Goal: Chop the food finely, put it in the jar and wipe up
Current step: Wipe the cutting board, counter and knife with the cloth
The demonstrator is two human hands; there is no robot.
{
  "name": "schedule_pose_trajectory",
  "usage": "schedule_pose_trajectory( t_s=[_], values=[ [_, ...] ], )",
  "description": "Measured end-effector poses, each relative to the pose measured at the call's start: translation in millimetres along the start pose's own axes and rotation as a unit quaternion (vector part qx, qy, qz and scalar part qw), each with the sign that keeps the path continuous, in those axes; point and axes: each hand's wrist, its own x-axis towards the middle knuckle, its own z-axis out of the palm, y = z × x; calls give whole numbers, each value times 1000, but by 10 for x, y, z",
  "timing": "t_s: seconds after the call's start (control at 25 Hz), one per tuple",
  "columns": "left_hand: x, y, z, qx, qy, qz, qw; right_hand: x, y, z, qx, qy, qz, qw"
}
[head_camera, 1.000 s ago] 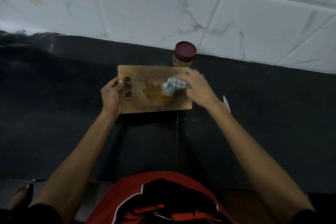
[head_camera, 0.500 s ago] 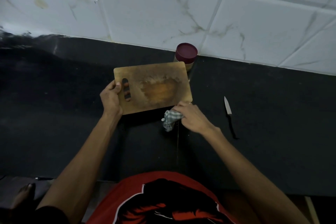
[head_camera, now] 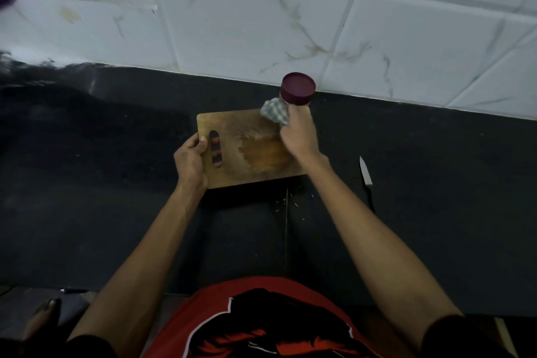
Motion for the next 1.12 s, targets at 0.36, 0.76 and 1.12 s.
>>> schedule_pose_trajectory(
  t_s=[0.36, 0.76, 1.12],
  values=[
    [59, 17, 17, -21, 24, -4, 999, -696, -70, 316, -58, -185, -291, 937],
    [312, -48, -511, -63, 87, -43, 993, -415, 567, -92, -77, -188, -129, 971],
    [662, -116, -526, -144, 199, -72, 967, -310, 411, 143, 0, -203, -85, 976]
  ],
)
